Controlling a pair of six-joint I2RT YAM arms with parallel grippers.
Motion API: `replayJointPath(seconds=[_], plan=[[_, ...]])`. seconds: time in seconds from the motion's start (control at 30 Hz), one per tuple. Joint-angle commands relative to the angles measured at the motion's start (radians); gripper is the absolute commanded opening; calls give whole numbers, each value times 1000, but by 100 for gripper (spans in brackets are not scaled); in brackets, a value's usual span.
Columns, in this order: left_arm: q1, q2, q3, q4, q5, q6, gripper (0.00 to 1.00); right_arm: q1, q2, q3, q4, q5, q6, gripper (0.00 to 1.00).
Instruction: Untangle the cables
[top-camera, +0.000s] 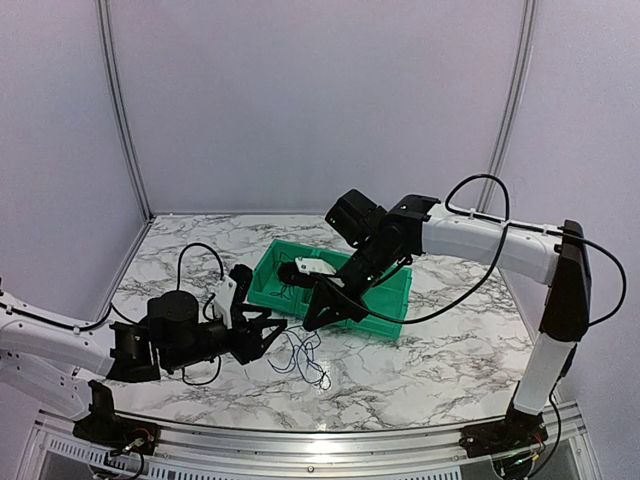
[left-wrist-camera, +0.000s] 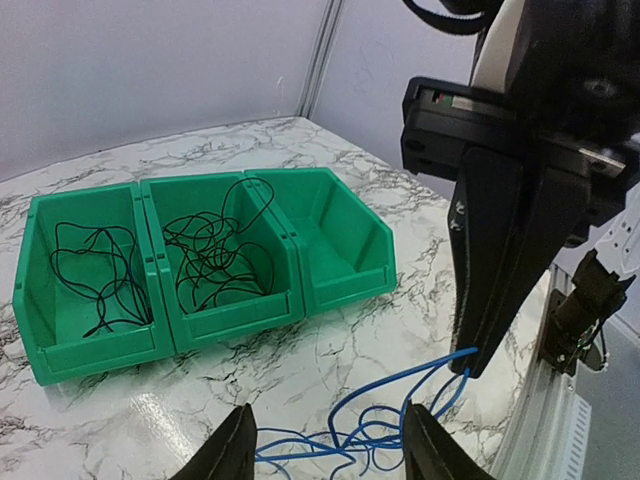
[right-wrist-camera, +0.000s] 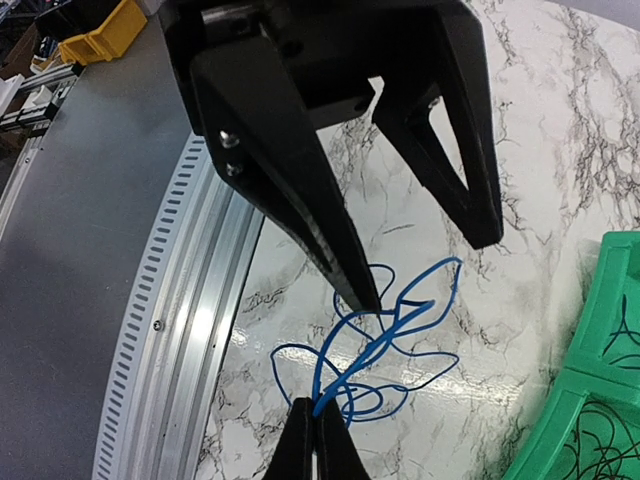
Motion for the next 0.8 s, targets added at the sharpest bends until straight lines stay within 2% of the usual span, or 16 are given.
replayJointPath(seconds=[0.0, 0.2, 0.33, 0.37, 0.43, 0.57, 0.63, 0.77], plan=[[2, 74, 72, -59, 7, 75, 50, 10, 3, 20, -7, -29, -11, 1], [1, 159, 138, -61, -17, 98, 41, 10, 2, 7, 2, -31, -8, 1], [0, 194, 151, -11, -19, 100, 14, 10, -2, -16, 19, -12, -4, 6], [0, 198, 150, 2, -22, 100, 9, 10, -5, -24, 21, -5, -1, 11], [0, 203, 147, 19, -34, 94, 2, 9, -13, -38, 32, 18, 12, 28], [-3, 188, 138, 30, -80, 80, 0, -1, -48, -61, 78, 80, 73, 53], [-4, 179, 135, 30, -95, 75, 0, -10, -61, -61, 112, 106, 122, 59], [-4, 179, 142, 29, -101, 68, 0, -14, -42, -35, 134, 90, 181, 62]])
